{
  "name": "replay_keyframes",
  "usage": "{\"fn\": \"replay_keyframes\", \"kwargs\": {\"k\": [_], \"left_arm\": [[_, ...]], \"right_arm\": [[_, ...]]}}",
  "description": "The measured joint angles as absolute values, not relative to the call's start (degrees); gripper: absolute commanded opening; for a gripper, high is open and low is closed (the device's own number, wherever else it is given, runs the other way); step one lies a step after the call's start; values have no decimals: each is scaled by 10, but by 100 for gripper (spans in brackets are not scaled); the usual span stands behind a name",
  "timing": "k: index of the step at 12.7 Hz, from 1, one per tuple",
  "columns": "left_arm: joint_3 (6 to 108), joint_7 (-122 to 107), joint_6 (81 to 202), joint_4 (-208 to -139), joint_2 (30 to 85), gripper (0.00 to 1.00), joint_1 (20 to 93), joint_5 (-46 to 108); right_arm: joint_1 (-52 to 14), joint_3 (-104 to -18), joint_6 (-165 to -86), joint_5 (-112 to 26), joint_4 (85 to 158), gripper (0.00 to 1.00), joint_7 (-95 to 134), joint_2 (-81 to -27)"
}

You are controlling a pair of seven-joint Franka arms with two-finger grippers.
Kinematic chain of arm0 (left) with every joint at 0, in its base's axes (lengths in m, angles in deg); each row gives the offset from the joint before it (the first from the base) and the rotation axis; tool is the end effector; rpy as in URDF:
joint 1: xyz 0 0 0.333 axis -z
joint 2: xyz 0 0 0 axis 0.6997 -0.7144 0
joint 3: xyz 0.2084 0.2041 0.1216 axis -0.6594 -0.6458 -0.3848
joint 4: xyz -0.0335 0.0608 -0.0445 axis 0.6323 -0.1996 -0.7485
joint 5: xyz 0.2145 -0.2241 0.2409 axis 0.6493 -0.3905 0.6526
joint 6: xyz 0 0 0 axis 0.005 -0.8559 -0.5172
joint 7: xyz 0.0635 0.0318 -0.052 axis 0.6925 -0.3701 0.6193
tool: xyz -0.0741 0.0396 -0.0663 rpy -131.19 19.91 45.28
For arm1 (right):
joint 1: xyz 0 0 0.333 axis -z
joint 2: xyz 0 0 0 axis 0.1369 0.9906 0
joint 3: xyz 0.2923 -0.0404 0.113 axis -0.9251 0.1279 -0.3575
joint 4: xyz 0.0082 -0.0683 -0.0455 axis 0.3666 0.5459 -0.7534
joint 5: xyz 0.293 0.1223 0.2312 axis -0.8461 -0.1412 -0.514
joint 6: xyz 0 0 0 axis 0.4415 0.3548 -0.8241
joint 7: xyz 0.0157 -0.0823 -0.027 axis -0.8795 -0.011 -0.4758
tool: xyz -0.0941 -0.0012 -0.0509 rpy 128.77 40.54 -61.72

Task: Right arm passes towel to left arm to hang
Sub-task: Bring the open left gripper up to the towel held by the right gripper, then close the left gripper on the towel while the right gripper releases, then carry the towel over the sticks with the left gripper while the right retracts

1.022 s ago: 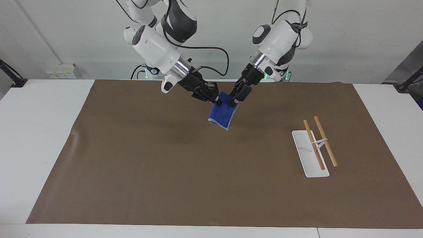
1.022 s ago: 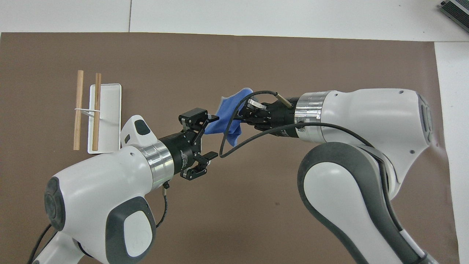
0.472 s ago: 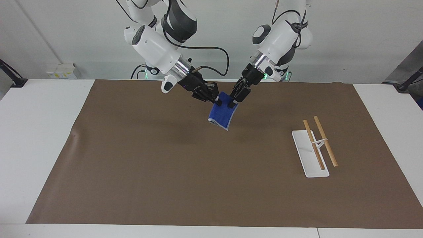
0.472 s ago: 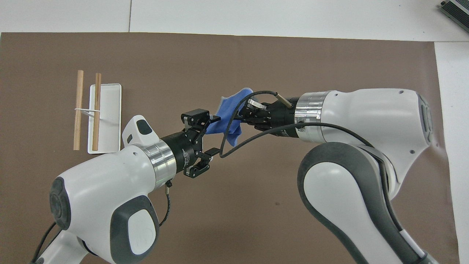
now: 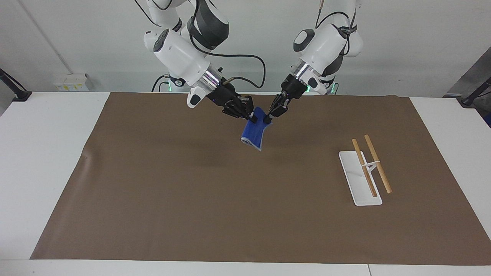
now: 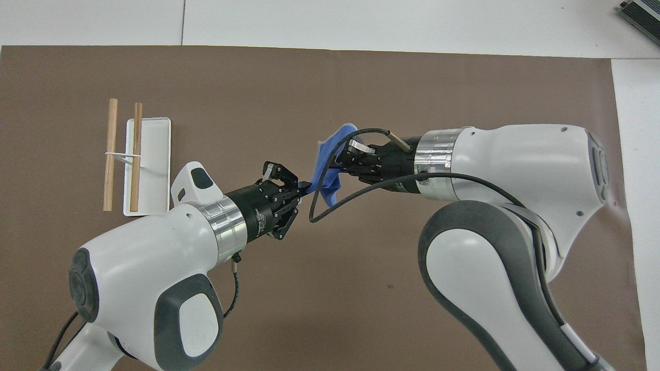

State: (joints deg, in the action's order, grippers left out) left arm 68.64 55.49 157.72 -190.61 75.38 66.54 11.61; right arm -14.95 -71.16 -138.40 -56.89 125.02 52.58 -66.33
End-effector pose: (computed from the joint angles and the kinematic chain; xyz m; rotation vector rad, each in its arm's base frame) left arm 0.4497 -0.3109 0.5072 1.8643 1.4495 -0.1266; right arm 0.5491 0.2652 0.5360 -2.3191 0.5024 -0.0324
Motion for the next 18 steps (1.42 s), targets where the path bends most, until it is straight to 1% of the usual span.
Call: {"fn": "replay_keyframes", "kwargs": {"k": [2, 3, 4, 6, 7, 8, 9, 11, 12, 16, 18], "left_arm": [[686, 555, 1577, -1906, 754, 0, 665, 116], [686, 555, 1577, -1906, 754, 0, 665, 116], [685, 554, 1577, -1906, 754, 0, 665, 116], [685, 543, 1577, -1906, 754, 0, 665, 116], [685, 533, 1577, -1906, 754, 0, 665, 116], [684, 522, 1577, -1906, 754, 0, 664, 116], [682, 511, 1577, -1906, 754, 0, 661, 116], [679, 493, 1577, -1907, 753, 0, 645, 116], [678, 483, 1577, -1907, 753, 0, 632, 116], [675, 438, 1577, -1908, 746, 0, 562, 116], [675, 385, 1577, -1908, 743, 0, 525, 116]], "right_arm": [[-150, -711, -1384, -557, 1250, 0, 526, -663], [-150, -711, -1384, -556, 1250, 4, 526, -663], [-150, -711, -1384, -555, 1250, 20, 526, -663], [-149, -711, -1384, -549, 1250, 77, 526, -663], [-148, -709, -1384, -530, 1250, 81, 526, -663], [-146, -708, -1383, -503, 1250, 81, 526, -664], [-142, -707, -1376, -477, 1250, 84, 526, -664], [-129, -704, -1346, -434, 1250, 96, 526, -670], [-116, -703, -1323, -403, 1249, 99, 526, -678], [-68, -701, -1228, -289, 1243, 100, 525, -716], [-64, -697, -1199, -253, 1241, 100, 524, -725]]}}
